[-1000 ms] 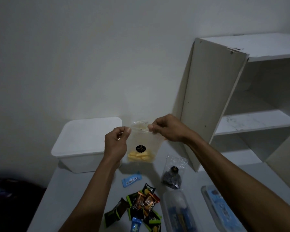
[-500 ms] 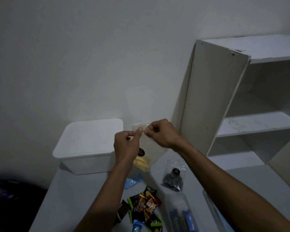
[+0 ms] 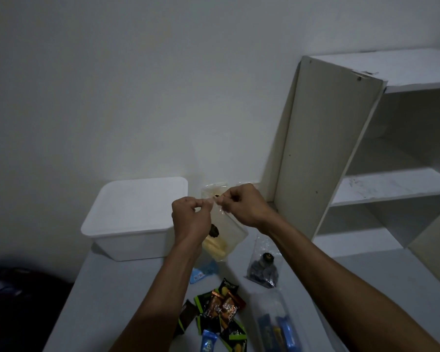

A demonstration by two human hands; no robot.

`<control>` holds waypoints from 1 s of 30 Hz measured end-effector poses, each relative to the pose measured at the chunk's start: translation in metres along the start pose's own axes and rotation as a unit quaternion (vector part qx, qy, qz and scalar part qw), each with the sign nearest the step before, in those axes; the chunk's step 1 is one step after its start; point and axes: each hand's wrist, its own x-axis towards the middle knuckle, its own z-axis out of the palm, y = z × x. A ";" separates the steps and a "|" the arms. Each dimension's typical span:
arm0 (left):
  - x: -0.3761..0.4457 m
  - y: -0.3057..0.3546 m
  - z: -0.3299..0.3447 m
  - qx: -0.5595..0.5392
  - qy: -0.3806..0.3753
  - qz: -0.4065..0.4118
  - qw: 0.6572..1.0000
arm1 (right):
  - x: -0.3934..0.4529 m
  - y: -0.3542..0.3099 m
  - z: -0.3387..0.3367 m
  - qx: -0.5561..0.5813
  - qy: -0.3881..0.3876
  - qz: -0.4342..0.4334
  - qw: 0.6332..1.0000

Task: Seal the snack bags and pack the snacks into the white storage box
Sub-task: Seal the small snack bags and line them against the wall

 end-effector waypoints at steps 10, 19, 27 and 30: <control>0.000 0.012 -0.007 -0.016 0.004 -0.019 1.000 | -0.005 0.012 -0.007 -0.047 -0.045 0.043 0.997; -0.014 0.005 -0.001 0.006 -0.052 -0.052 0.997 | -0.014 0.009 0.000 0.039 -0.019 0.050 0.998; -0.011 -0.004 0.001 0.042 -0.074 -0.042 0.995 | -0.016 0.012 0.006 0.035 0.006 0.051 0.998; -0.013 -0.003 0.001 0.043 -0.069 -0.048 0.996 | -0.016 0.014 0.009 0.033 0.008 0.051 0.998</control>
